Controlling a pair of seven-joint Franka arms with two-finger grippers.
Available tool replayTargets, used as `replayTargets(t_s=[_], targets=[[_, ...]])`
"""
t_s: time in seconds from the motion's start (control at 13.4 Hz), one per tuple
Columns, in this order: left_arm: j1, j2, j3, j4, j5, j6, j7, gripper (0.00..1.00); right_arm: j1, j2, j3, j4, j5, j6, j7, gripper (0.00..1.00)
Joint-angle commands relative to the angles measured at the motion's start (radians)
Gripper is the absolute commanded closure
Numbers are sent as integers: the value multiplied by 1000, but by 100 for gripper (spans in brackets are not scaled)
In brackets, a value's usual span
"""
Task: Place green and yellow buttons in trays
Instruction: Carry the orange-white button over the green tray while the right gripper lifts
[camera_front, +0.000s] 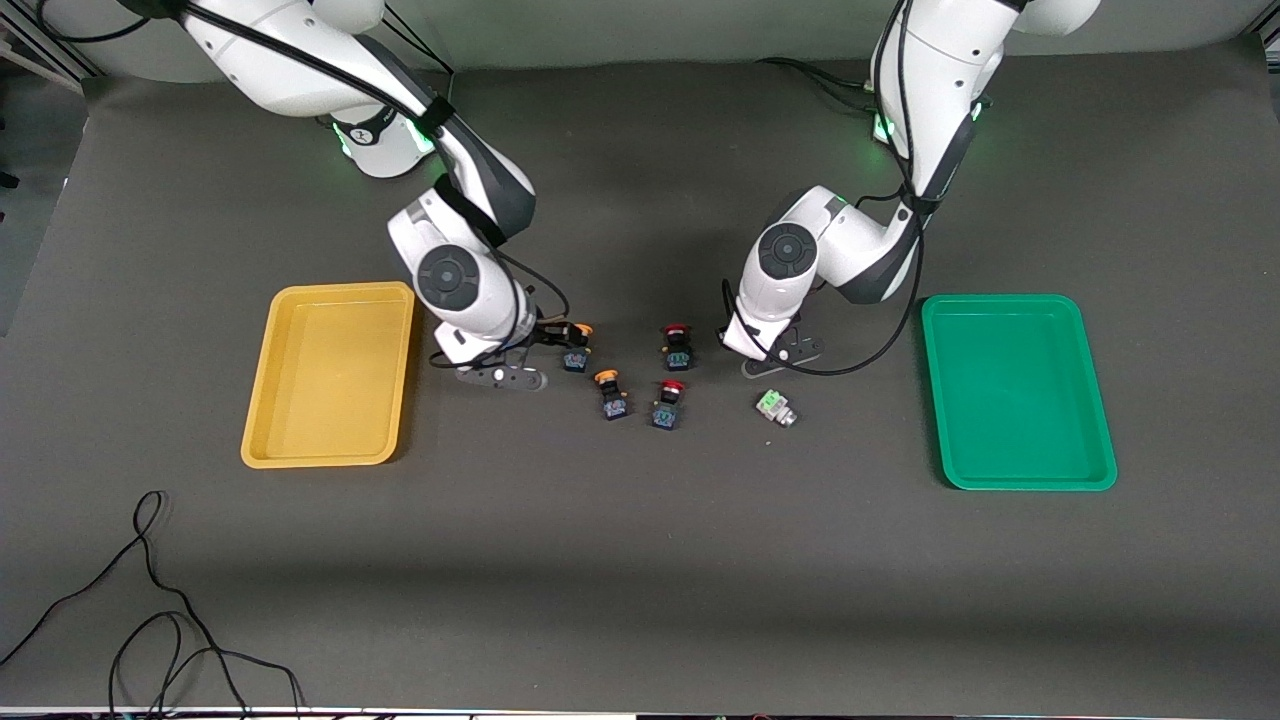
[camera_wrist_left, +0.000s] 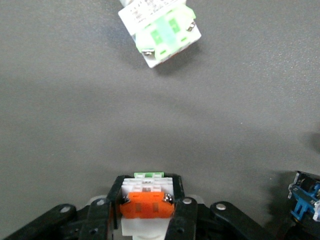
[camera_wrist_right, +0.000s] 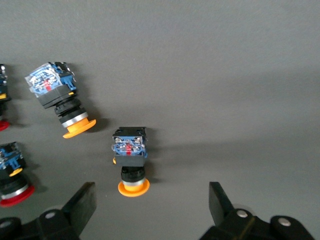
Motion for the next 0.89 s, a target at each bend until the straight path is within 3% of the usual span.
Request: replayTargets(t_s=[0.0,0.3,0.52,0.67,0.82], targets=[[2,-65,5,29,16,-117,-12,79,24,59,-2,8,-65,47,73,0],[65,-167,-1,89,3,-245,45,85,41,100,-2,10,-68,79,93,0],[98,-230,-1,197,-36,-442,172,86,46,128,-3,8,-69,113,114,0],[155,-263,0,277,-78,-586,293,91,47,139,-2,8,-69,116,114,0],[245,-313,3,284,-110,-645,420,94,47,151,-3,8,-71,116,114,1]])
